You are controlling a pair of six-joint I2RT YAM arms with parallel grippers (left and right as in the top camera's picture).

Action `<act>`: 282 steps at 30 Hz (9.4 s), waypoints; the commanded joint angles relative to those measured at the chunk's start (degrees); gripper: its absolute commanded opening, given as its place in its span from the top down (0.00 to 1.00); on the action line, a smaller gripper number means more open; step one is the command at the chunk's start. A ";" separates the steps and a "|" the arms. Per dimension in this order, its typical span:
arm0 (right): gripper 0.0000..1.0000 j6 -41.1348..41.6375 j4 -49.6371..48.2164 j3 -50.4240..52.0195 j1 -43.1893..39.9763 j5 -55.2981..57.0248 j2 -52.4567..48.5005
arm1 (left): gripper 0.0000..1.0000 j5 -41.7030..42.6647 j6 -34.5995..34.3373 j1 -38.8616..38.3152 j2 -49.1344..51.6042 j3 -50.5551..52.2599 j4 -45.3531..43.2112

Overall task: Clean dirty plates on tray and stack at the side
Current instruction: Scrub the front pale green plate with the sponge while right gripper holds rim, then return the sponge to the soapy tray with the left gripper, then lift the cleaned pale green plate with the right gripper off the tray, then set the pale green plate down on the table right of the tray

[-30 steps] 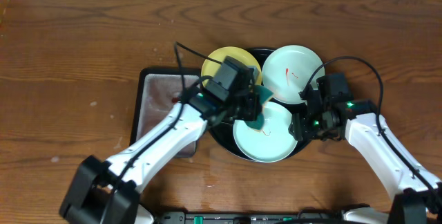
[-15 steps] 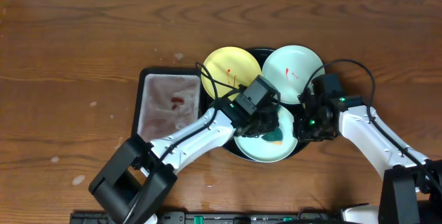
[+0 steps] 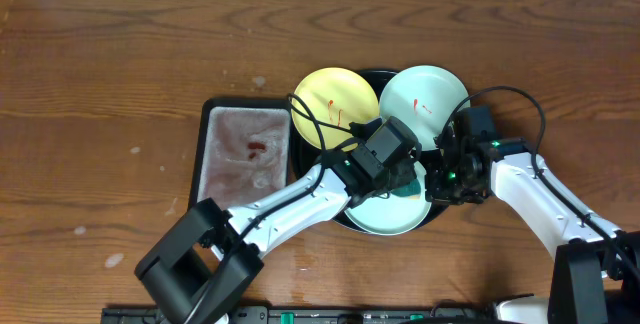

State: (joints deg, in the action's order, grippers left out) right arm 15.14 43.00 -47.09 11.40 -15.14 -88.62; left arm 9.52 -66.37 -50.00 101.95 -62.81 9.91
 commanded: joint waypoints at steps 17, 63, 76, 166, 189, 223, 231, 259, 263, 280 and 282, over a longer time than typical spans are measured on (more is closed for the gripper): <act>0.99 0.70 0.28 0.09 1.03 0.33 -0.17 | 0.92 -8.07 4.02 2.08 3.48 -0.39 10.01; 0.99 0.61 1.09 0.09 1.03 0.33 -0.17 | 0.93 -11.91 47.74 5.09 1.60 -1.31 1.09; 0.99 0.48 1.16 0.09 1.03 0.31 -0.17 | 0.92 -4.50 39.82 4.63 -0.63 -1.18 -1.99; 0.99 -3.26 -0.85 -4.31 3.93 3.39 0.66 | 0.92 -4.35 59.28 42.01 -7.41 -1.18 33.14; 0.99 -10.60 3.74 -14.45 10.05 33.70 9.88 | 0.73 -4.39 59.25 42.01 0.76 -1.18 32.65; 0.99 -40.83 -17.03 -14.47 41.40 82.03 9.88 | 0.46 -4.57 59.25 42.01 0.76 -1.18 31.58; 0.99 -42.21 -18.62 -14.47 41.86 82.64 9.88 | 0.46 -4.57 59.25 42.01 0.76 -1.18 31.58; 0.99 -0.11 -8.72 -14.45 22.27 53.86 9.88 | 0.46 -4.57 59.25 42.01 0.76 -1.18 31.61; 0.99 8.76 -7.61 -14.45 11.28 39.15 9.88 | 0.46 -4.57 59.25 42.01 0.76 -1.18 31.61; 0.99 14.86 0.72 -9.49 -31.71 10.01 9.86 | 0.46 -4.57 59.25 42.01 0.76 -1.18 31.61; 0.99 14.86 0.31 -7.50 -34.42 9.90 9.86 | 0.47 -4.57 59.25 42.01 0.76 -1.18 31.61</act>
State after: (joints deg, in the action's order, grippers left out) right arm 28.71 43.40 -57.12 -20.05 -2.81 -79.26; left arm 4.78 -7.44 -8.25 101.93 -63.33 41.52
